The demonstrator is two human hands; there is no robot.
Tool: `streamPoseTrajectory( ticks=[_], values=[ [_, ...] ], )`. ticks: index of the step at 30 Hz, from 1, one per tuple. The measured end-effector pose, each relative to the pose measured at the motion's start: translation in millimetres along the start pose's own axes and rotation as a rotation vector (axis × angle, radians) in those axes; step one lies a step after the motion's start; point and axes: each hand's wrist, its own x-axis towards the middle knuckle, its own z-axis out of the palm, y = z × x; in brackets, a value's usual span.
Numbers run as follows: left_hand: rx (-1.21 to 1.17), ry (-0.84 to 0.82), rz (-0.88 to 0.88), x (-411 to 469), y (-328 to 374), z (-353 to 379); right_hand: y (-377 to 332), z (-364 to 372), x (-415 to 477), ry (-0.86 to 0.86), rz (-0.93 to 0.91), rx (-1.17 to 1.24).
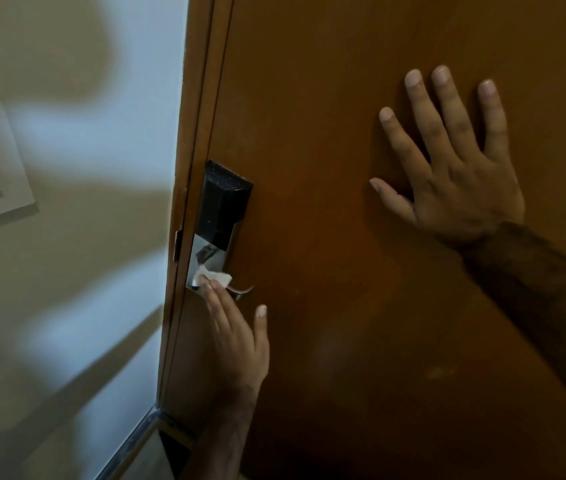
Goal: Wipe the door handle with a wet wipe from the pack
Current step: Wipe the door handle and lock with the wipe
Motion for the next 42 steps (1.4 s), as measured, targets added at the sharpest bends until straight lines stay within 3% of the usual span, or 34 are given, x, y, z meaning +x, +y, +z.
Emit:
streamPoseTrajectory(
  ticks=[5,13,21,26,29,34,36,42],
  values=[
    [0.082,-0.093,0.068,-32.3,-4.5,7.8,-1.8,2.4,0.5,0.019,0.003,0.003],
    [-0.116,0.064,0.025,33.6,3.5,-13.9,-1.6,4.5,0.3,0.017,0.003,-0.004],
    [0.040,-0.029,0.026,-22.5,10.6,7.3,-1.1,3.7,0.1,0.014,0.002,-0.003],
    [-0.153,0.118,-0.023,25.4,10.9,-8.7,-1.7,4.5,0.2,0.015,0.005,-0.004],
    [-0.414,0.227,-0.147,22.8,25.5,-7.7,-1.8,4.4,0.0,0.008,0.007,-0.002],
    [-1.024,0.397,-0.555,26.0,43.2,-22.2,-2.1,2.5,2.2,-0.017,0.010,-0.004],
    [-1.080,0.373,-0.642,26.0,40.1,-33.1,-2.9,2.0,2.0,-0.026,0.007,-0.006],
    [-0.945,0.267,-0.727,12.0,22.9,-67.5,-2.4,-1.4,3.2,-0.040,0.005,-0.013]
  ],
)
